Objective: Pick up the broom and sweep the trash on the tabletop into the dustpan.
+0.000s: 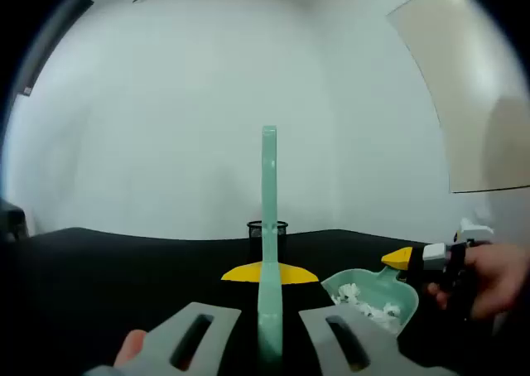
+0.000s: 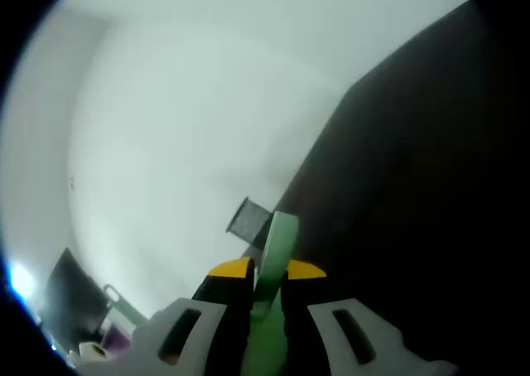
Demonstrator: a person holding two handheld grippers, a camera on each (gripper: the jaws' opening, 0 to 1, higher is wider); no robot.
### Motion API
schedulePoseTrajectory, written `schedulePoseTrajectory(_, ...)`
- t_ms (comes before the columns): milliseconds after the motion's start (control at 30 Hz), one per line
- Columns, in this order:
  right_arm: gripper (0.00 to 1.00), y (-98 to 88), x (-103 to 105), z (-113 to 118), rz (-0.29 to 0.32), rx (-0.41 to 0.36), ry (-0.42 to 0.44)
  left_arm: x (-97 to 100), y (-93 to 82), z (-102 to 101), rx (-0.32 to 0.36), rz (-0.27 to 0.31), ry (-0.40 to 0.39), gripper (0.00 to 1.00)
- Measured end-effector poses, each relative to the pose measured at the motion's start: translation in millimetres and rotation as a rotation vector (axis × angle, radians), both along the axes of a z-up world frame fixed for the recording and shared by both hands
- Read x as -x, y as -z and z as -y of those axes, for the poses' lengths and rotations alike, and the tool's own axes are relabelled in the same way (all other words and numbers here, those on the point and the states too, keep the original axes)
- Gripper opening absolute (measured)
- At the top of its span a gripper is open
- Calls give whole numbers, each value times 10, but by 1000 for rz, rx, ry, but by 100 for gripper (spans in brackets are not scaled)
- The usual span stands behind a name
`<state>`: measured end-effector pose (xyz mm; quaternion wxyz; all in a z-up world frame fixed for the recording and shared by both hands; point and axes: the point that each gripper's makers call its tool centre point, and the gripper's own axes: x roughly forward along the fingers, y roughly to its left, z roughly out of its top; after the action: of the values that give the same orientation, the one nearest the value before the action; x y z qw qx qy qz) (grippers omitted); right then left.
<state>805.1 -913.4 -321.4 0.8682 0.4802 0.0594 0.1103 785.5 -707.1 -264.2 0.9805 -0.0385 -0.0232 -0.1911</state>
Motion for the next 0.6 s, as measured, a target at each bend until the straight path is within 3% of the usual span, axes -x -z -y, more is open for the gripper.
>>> schedulePoseTrajectory(33,15,0,0,1,0,0,-1,29,30,-38,14,-28,4,0)
schedulePoseTrajectory(267,15,-2,-2,-2,3,3,-1,273,-56,-82,66,-72,98,0)
schedulePoseTrajectory(333,15,-2,3,0,3,0,-3,331,-44,-95,52,-114,141,0)
schedulePoseTrajectory(400,15,-3,5,-1,4,3,-3,319,-61,-164,93,-147,157,0)
schedulePoseTrajectory(467,15,-3,3,-1,3,7,-1,339,-56,-151,128,-195,197,0)
schedulePoseTrajectory(600,15,-3,4,1,3,8,-1,436,-99,40,113,-208,274,0)
